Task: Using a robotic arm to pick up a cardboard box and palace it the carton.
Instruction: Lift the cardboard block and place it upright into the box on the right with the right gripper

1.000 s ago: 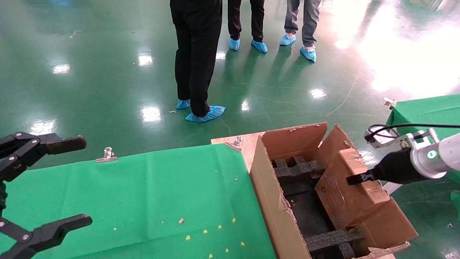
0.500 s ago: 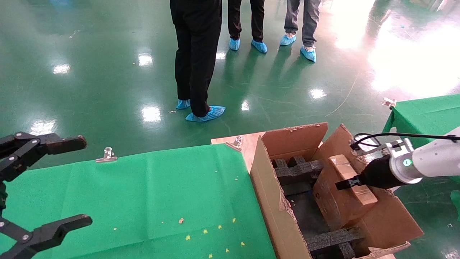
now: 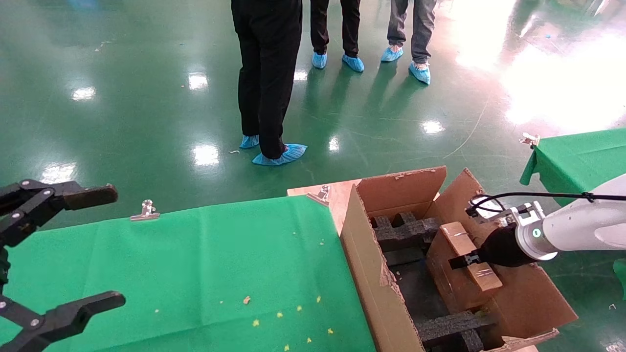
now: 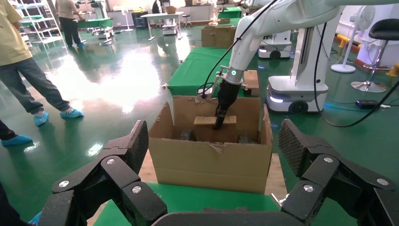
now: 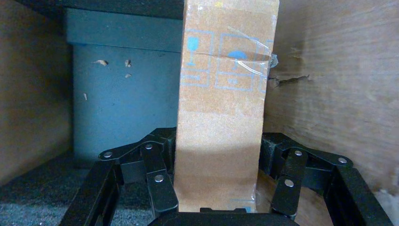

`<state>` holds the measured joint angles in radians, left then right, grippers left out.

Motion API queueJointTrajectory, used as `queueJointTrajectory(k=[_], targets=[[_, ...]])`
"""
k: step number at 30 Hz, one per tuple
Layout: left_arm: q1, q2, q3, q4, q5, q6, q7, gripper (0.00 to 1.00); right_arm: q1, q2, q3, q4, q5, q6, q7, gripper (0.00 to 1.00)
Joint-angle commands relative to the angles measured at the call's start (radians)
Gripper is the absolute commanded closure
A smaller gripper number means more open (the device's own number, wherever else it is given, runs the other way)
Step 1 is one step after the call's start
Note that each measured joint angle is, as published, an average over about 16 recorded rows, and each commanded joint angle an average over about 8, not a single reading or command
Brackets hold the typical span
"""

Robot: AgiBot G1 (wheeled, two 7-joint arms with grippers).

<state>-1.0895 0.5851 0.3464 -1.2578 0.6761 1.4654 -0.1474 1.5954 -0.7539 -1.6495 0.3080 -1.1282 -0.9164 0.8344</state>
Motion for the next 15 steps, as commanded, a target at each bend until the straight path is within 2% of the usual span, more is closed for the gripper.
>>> queueJointTrajectory(k=[1, 13, 14, 15], targets=[[0.000, 0.000, 0.000, 0.000, 0.000, 0.000, 0.000, 0.00, -0.012, -0.013, 0.004, -0.028, 0.009, -0.003, -0.014, 1.00], [0.000, 0.000, 0.000, 0.000, 0.000, 0.000, 0.000, 0.00, -0.061, -0.064, 0.028, -0.144, 0.049, -0.017, -0.080, 1.00], [0.000, 0.000, 0.000, 0.000, 0.000, 0.000, 0.000, 0.00, -0.062, -0.067, 0.029, -0.151, 0.050, -0.020, -0.085, 0.97], [0.000, 0.000, 0.000, 0.000, 0.000, 0.000, 0.000, 0.00, -0.063, -0.070, 0.029, -0.157, 0.052, -0.022, -0.088, 0.90]])
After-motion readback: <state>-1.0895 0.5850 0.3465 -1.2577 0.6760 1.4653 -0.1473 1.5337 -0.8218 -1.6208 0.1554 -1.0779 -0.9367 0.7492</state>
